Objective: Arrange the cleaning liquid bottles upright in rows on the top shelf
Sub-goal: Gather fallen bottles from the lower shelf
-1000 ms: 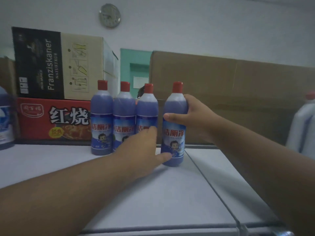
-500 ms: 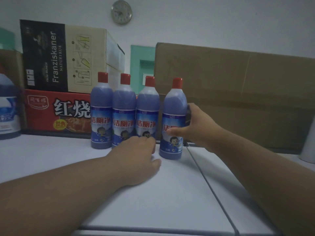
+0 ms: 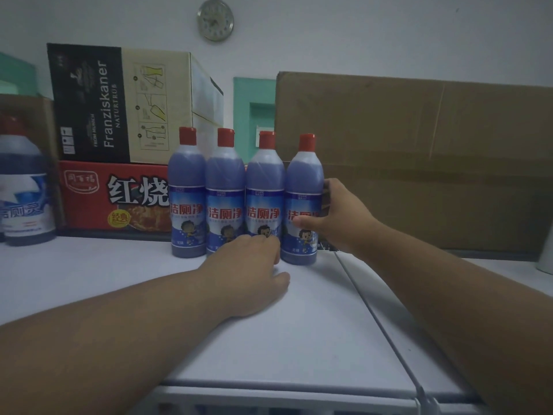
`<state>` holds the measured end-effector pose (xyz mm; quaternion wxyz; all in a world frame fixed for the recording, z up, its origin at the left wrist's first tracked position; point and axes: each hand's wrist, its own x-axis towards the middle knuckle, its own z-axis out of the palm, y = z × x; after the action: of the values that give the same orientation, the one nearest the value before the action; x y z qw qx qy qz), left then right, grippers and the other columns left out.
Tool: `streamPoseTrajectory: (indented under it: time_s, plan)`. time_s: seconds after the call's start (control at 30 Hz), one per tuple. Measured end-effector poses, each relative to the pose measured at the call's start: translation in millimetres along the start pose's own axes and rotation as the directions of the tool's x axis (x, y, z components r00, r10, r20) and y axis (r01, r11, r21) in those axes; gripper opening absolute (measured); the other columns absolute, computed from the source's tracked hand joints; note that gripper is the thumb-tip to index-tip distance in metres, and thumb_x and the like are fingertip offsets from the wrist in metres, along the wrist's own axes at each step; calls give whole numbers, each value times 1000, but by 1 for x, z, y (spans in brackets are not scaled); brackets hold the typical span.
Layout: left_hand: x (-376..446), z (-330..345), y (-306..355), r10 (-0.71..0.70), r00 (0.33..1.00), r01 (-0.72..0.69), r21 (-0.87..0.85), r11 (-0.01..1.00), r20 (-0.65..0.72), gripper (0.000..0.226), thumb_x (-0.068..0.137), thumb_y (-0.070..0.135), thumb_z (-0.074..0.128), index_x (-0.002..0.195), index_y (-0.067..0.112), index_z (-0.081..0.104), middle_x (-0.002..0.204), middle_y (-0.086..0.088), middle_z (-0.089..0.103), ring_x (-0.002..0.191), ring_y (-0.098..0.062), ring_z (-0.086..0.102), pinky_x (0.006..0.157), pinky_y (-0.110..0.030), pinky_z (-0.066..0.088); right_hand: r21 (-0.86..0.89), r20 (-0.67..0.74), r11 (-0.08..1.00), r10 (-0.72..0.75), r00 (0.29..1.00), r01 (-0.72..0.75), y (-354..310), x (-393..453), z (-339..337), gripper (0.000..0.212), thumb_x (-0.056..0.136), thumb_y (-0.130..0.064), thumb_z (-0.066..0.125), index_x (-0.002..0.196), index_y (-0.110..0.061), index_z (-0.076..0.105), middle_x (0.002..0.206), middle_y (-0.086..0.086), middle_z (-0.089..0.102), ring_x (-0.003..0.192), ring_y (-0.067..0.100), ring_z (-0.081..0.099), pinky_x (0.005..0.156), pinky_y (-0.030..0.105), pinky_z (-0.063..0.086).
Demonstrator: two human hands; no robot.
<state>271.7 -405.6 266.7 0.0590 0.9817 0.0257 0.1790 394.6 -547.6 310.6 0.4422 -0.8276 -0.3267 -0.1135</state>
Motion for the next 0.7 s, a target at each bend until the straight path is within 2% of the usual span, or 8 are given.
streamPoseTrajectory:
  time_s: [0.1, 0.23, 0.3, 0.4, 0.53, 0.63, 0.7]
  plan:
    - [0, 0, 0, 3, 1000, -3, 0, 1000, -1, 23, 92, 50, 51, 100, 28, 48, 97, 11, 51, 92, -14, 47, 81, -36, 47, -18, -14, 1000, -11, 1000, 11, 1, -2, 2, 64, 80, -28, 83, 130, -21, 44, 123, -4, 63, 103, 14, 64, 84, 30, 56]
    - [0, -1, 0, 25, 1000, -25, 2, 1000, -16, 25, 92, 48, 52, 104, 26, 50, 102, 8, 54, 94, -15, 50, 84, -37, 49, -123, -86, 991, -61, 994, 50, -3, -12, -1, 62, 80, -31, 83, 128, -21, 46, 115, -7, 61, 94, 8, 62, 67, 12, 47]
    - [-1, -2, -1, 44, 999, -44, -8, 999, -27, 25, 92, 47, 52, 103, 25, 50, 102, 7, 55, 94, -17, 52, 84, -38, 50, -263, -156, 960, -145, 977, 100, -11, -20, -7, 58, 82, -32, 80, 129, -20, 49, 117, -4, 58, 96, 8, 58, 73, 16, 46]
    - [-3, -4, -1, 99, 995, -100, -14, 995, -27, 27, 92, 46, 52, 106, 23, 49, 108, 4, 56, 98, -19, 53, 86, -39, 50, -495, -197, 855, -285, 938, 156, -29, -38, -16, 52, 87, -33, 74, 131, -15, 52, 120, 1, 52, 105, 13, 50, 86, 24, 39]
    - [-5, -9, -2, 186, 981, -187, -5, 982, -59, 32, 91, 47, 54, 110, 22, 49, 114, 2, 56, 103, -21, 55, 90, -40, 50, -534, -302, 834, -341, 890, 138, -53, -78, -13, 44, 87, -26, 72, 124, -8, 57, 117, 9, 56, 105, 24, 53, 89, 36, 45]
    - [-9, -14, 0, 246, 963, -252, -47, 967, -110, 27, 90, 45, 58, 100, 25, 45, 105, 4, 57, 94, -19, 56, 84, -35, 51, -560, -355, 826, -302, 885, 58, -69, -109, -8, 47, 88, -29, 70, 128, -11, 54, 124, 6, 54, 108, 22, 53, 91, 36, 45]
    - [-13, -16, 4, 268, 955, -280, -87, 956, -124, 24, 89, 43, 61, 99, 25, 48, 100, 5, 59, 89, -17, 58, 82, -35, 54, -583, -396, 813, -291, 871, 7, -81, -131, -7, 49, 90, -33, 68, 132, -14, 51, 129, 4, 53, 111, 20, 52, 94, 33, 44]
